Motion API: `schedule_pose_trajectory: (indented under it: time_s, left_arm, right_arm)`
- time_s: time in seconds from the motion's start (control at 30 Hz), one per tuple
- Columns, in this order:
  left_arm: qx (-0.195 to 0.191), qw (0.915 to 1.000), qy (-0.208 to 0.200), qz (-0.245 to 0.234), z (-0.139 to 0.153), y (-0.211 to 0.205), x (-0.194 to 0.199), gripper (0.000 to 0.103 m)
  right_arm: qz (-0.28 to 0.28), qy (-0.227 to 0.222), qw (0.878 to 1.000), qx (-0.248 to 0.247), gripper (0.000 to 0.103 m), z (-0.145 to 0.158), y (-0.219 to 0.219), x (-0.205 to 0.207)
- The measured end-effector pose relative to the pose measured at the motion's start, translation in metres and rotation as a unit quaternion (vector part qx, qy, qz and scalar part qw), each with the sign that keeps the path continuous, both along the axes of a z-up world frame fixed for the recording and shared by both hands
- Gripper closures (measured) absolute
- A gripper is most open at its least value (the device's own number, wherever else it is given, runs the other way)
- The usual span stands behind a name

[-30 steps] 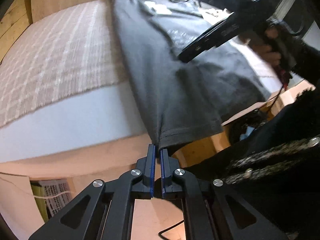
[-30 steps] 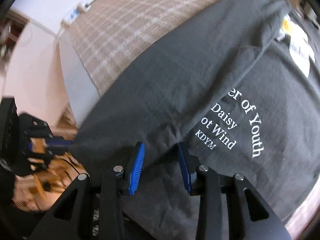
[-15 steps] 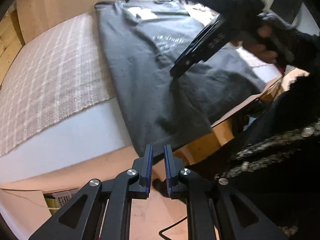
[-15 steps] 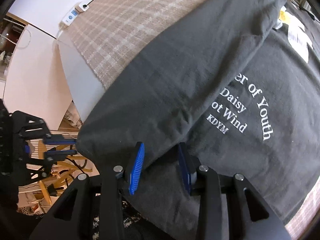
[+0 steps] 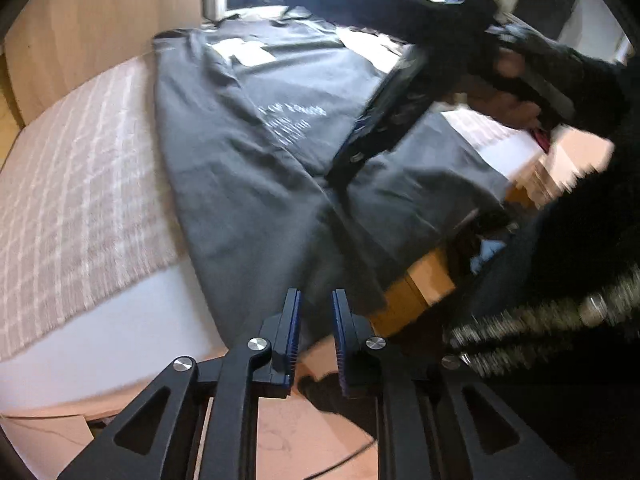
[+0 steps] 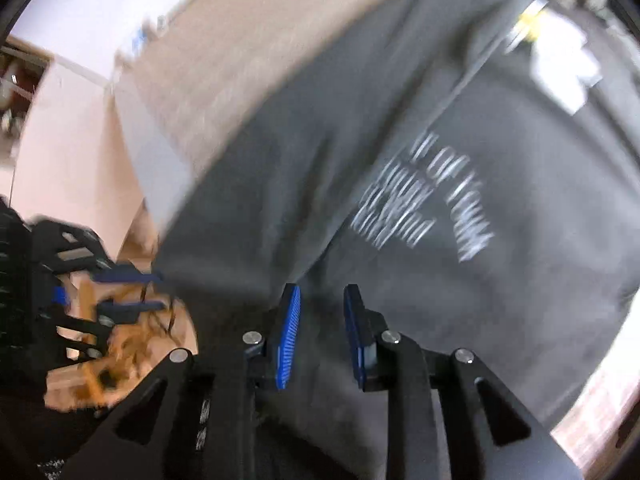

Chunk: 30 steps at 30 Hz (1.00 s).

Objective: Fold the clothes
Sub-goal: 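Open both tools and move them back over the daisy print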

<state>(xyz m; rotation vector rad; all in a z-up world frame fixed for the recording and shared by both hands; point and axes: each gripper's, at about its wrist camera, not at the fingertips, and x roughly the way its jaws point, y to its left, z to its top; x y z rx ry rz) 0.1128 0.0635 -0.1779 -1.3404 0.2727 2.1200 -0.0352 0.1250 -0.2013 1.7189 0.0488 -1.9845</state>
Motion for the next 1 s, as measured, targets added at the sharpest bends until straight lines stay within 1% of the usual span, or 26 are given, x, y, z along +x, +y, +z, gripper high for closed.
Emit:
schedule_pose_trajectory:
  time_s: [0.07,0.1,0.13,0.17,0.23,0.27,0.33,0.37,0.43,0.5,0.53,0.57,0.63,0.67,0.7,0.73,0.77,0.8,0.83,0.9,0.93,1.0]
  left_arm:
    - [0.004,0.9999,0.001,0.012,-0.009,0.0,-0.015,0.089]
    - [0.006,0.9999,-0.009,0.012,-0.017,0.004,-0.018,0.089]
    - [0.011,0.9997,-0.02,0.009,-0.025,0.009,-0.019,0.089]
    - [0.012,0.9995,-0.029,0.001,-0.029,0.014,-0.017,0.089]
    - [0.008,0.9987,-0.045,-0.024,-0.033,0.021,-0.013,0.084]
    - [0.005,0.9982,-0.051,-0.032,-0.032,0.022,-0.011,0.083]
    - [-0.001,0.9975,-0.061,-0.035,-0.021,0.018,-0.013,0.083]
    - [0.005,0.9977,-0.061,-0.028,-0.011,0.013,-0.019,0.083]
    - [0.021,0.9985,-0.048,-0.016,0.017,0.001,-0.035,0.084]
    - [0.034,0.9992,-0.016,-0.013,0.049,-0.006,-0.061,0.084]
    - [0.04,0.9991,0.001,-0.013,0.064,-0.008,-0.075,0.081]
    - [0.04,0.9989,0.018,-0.014,0.076,-0.008,-0.091,0.077]
    - [0.02,0.9979,0.059,-0.014,0.09,0.0,-0.127,0.076]
    - [0.016,0.9972,0.072,-0.011,0.091,0.005,-0.146,0.076]
    - [0.028,0.9972,0.069,-0.01,0.087,0.012,-0.163,0.076]
    - [0.046,0.9972,0.058,-0.013,0.079,0.018,-0.182,0.074]
    - [0.052,0.9975,0.046,-0.017,0.069,0.025,-0.196,0.074]
    - [0.048,0.998,0.033,-0.023,0.055,0.032,-0.206,0.074]
    - [0.044,0.9984,0.02,-0.029,0.041,0.039,-0.217,0.074]
    - [0.037,0.9982,-0.014,-0.046,0.012,0.051,-0.23,0.074]
    - [0.029,0.9977,-0.029,-0.054,-0.001,0.055,-0.233,0.074]
    - [0.005,0.9968,-0.046,-0.066,-0.02,0.06,-0.235,0.074]
  right_arm:
    - [-0.017,0.046,0.998,-0.027,0.08,0.013,0.003,-0.015]
    - [-0.017,0.074,0.997,-0.033,0.08,0.016,0.002,-0.022]
    - [-0.015,0.103,0.994,-0.028,0.08,0.014,-0.001,-0.03]
    - [-0.011,0.107,0.994,-0.009,0.08,0.004,-0.004,-0.038]
    - [-0.001,0.066,0.997,0.045,0.08,-0.023,-0.006,-0.053]
    - [-0.003,0.052,0.997,0.053,0.081,-0.026,-0.001,-0.058]
    - [-0.017,0.038,0.999,0.031,0.083,-0.013,0.02,-0.065]
    - [-0.026,0.045,0.998,0.022,0.083,-0.002,0.029,-0.07]
    - [-0.049,0.091,0.995,0.008,0.083,0.03,0.046,-0.084]
    - [-0.084,0.144,0.986,-0.01,0.083,0.061,0.063,-0.106]
    - [-0.101,0.163,0.981,-0.016,0.083,0.07,0.071,-0.118]
    - [-0.118,0.172,0.978,-0.017,0.083,0.074,0.077,-0.129]
    - [-0.144,0.177,0.973,-0.025,0.082,0.069,0.077,-0.145]
    - [-0.154,0.172,0.972,-0.036,0.082,0.061,0.082,-0.15]
    - [-0.16,0.16,0.973,-0.044,0.082,0.051,0.085,-0.154]
    - [-0.165,0.148,0.974,-0.041,0.082,0.038,0.085,-0.157]
    - [-0.173,0.141,0.975,-0.022,0.082,0.023,0.085,-0.157]
    - [-0.179,0.132,0.975,0.0,0.082,0.01,0.084,-0.157]
    - [-0.187,0.123,0.974,0.007,0.082,0.004,0.09,-0.154]
    - [-0.214,0.113,0.97,0.002,0.082,0.002,0.111,-0.142]
    - [-0.232,0.114,0.966,-0.001,0.082,0.004,0.125,-0.134]
    - [-0.278,0.133,0.951,0.003,0.082,0.02,0.163,-0.114]
